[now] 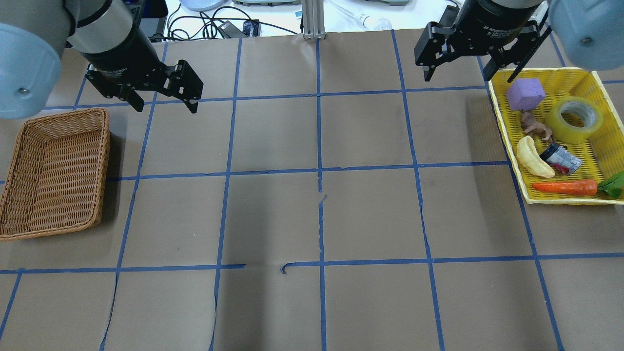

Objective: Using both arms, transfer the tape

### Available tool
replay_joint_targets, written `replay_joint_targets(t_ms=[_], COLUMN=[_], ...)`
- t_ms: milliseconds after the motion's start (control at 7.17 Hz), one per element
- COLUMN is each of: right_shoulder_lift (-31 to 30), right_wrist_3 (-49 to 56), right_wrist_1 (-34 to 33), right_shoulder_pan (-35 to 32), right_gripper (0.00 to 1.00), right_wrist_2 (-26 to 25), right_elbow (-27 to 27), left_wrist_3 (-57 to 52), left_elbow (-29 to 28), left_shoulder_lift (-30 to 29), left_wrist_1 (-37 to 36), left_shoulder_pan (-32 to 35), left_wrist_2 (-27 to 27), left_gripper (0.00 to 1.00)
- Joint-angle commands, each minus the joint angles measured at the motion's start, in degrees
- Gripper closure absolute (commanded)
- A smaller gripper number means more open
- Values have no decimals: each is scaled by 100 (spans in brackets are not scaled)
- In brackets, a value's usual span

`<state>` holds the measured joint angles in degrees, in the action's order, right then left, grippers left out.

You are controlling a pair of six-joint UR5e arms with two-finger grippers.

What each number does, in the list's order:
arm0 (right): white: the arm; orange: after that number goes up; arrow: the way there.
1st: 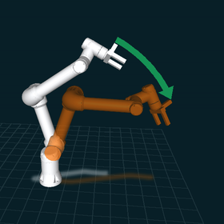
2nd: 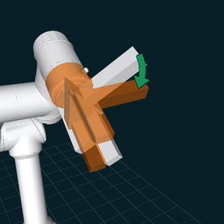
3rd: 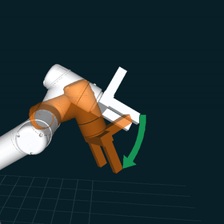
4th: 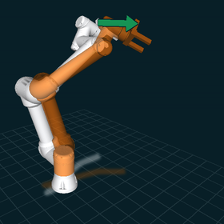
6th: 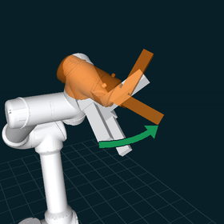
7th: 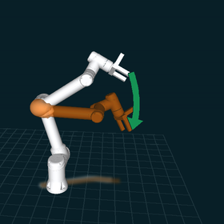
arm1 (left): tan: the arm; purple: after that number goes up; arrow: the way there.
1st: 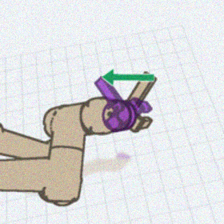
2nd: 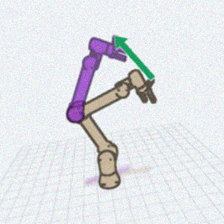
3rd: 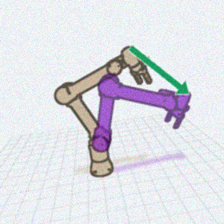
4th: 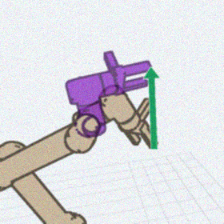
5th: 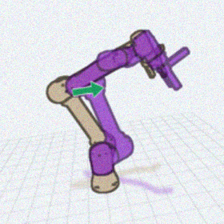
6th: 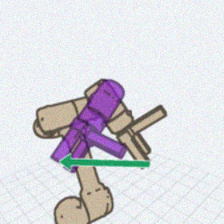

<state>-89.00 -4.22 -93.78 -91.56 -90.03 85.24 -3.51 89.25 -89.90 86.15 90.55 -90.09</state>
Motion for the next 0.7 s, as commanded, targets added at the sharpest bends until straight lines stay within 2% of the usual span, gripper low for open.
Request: replay_joint_targets(t_ms=[0,558], right_shoulder_lift=[-3,-3], right_wrist_3=[0,0], right_wrist_1=[0,61], right_shoulder_pan=[-3,-3], right_gripper=[0,0], right_wrist_2=[21,12], right_elbow=[1,-43], left_wrist_3=[0,0], left_elbow=[5,14], left_shoulder_lift=[8,43], left_wrist_1=[7,7], left_shoulder_pan=[-3,6], left_wrist_2=[0,9], left_gripper=[0,0])
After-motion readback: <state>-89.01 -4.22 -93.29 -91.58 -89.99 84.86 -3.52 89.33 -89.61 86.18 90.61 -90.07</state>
